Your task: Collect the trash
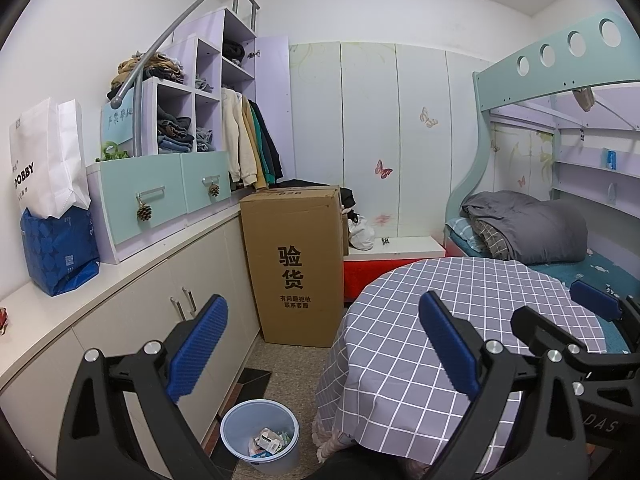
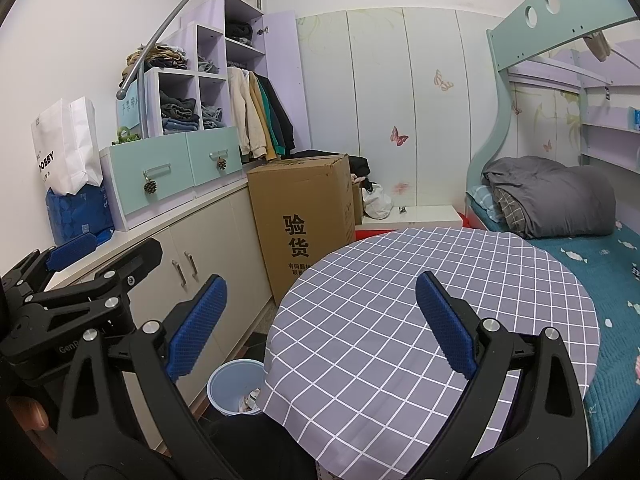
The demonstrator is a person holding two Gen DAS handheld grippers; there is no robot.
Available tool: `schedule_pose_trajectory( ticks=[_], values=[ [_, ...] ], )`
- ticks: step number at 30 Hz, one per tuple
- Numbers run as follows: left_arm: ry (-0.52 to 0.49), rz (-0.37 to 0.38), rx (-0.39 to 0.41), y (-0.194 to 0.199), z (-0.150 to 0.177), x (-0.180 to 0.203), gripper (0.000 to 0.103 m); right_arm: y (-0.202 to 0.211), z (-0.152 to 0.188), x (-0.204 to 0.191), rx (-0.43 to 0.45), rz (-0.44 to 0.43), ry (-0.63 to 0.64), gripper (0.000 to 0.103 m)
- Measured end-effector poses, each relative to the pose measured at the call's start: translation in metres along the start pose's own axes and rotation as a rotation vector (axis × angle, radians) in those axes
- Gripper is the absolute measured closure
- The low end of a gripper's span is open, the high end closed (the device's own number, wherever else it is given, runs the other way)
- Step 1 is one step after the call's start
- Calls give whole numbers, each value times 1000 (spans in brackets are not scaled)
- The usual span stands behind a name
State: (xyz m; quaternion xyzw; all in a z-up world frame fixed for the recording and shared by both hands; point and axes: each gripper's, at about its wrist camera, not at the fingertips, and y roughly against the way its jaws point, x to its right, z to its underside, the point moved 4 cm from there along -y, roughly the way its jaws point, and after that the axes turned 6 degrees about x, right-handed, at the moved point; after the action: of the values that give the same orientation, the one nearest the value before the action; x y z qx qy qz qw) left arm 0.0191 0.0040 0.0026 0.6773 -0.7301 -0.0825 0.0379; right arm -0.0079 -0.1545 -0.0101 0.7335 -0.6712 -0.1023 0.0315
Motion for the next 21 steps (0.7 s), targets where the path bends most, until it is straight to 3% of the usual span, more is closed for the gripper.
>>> schedule_pose_trajectory(
  ticks=[21],
  values=[
    [-4,-1,-5,-1,3,-4,9,-2,2,1,-4,1,-3,10]
  ],
)
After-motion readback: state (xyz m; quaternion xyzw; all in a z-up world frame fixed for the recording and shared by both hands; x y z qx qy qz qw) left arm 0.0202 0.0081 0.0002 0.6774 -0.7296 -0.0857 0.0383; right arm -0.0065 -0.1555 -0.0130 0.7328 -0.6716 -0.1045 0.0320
